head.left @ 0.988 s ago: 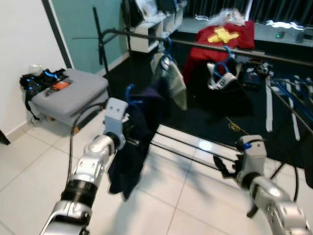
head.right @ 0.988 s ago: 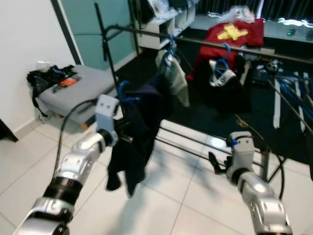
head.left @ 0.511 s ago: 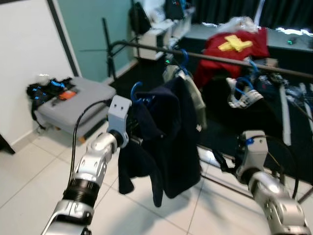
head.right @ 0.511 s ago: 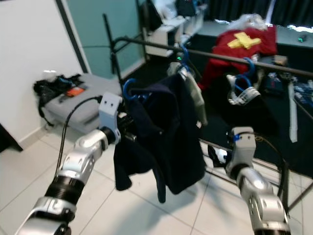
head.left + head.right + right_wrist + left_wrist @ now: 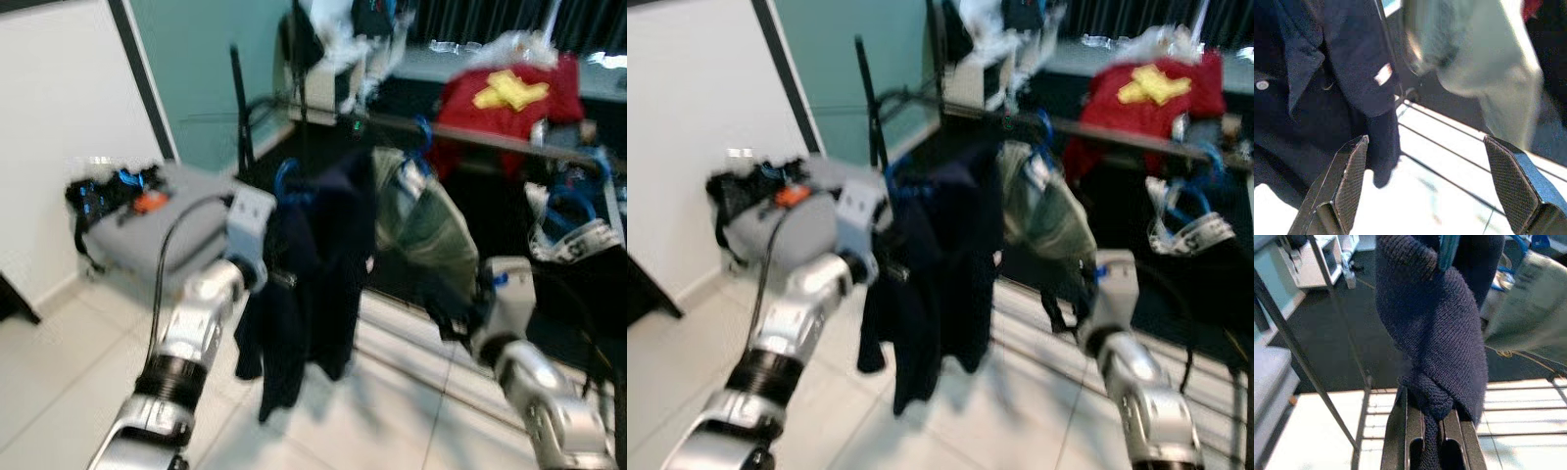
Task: Hang hanger
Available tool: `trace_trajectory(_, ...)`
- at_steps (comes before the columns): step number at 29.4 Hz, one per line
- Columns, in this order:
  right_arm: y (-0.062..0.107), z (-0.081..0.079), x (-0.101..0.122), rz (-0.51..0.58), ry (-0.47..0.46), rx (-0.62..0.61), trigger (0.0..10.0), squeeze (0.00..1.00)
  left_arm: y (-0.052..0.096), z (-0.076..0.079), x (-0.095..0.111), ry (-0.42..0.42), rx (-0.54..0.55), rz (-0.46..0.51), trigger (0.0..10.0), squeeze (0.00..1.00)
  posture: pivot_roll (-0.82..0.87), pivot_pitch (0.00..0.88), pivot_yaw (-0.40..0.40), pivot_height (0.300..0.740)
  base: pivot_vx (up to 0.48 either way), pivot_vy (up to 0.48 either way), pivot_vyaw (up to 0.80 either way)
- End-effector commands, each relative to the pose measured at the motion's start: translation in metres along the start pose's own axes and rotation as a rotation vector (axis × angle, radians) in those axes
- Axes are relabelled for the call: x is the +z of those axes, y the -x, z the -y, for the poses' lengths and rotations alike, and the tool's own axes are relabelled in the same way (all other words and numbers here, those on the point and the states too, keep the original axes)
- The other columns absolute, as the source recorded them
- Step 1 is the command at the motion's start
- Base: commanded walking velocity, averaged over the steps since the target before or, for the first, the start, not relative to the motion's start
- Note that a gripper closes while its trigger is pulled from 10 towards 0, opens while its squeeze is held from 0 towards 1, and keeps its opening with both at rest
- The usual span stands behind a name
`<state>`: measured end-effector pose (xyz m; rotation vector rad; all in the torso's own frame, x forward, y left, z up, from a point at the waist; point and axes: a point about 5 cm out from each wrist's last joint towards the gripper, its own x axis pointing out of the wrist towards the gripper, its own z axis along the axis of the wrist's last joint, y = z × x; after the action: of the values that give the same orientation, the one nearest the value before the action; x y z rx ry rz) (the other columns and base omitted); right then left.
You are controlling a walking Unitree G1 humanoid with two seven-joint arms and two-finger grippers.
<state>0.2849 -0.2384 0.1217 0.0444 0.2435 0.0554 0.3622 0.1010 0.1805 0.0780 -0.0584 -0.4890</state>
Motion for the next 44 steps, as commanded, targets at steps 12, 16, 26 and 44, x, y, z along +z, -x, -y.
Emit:
trace_trajectory(12, 0.0, -0.002, -0.004, -0.024, -0.013, -0.005, 10.0, 0.0, -0.006, -0.001, 0.007, -0.017, 0.032, -0.013, 10.0, 0.0, -0.13, 0.0, 0.039, 0.74, 0.461, 0.0, -0.24)
trace_trajectory(16, -0.001, -0.002, -0.003, -0.03, -0.023, -0.008, 10.0, 0.0, -0.01, 0.008, 0.011, -0.018, -0.001, 0.0, 10.0, 0.0, -0.13, 0.0, 0.04, 0.74, 0.352, 0.0, -0.76)
trace_trajectory(26, -0.002, -0.002, -0.001, -0.02, -0.033, -0.018, 10.0, 0.0, -0.013, 0.014, 0.009, 0.01, 0.018, -0.026, 10.0, 0.0, -0.13, 0.0, 0.04, 0.74, 0.186, 0.0, -0.76)
trace_trajectory(44, 0.0, -0.005, -0.003, -0.04, -0.024, -0.015, 10.0, 0.0, -0.007, -0.001, -0.033, 0.163, 0.214, -0.285, 10.0, 1.0, -0.14, 0.005, 0.036, 0.74, 0.0, 0.0, 0.0)
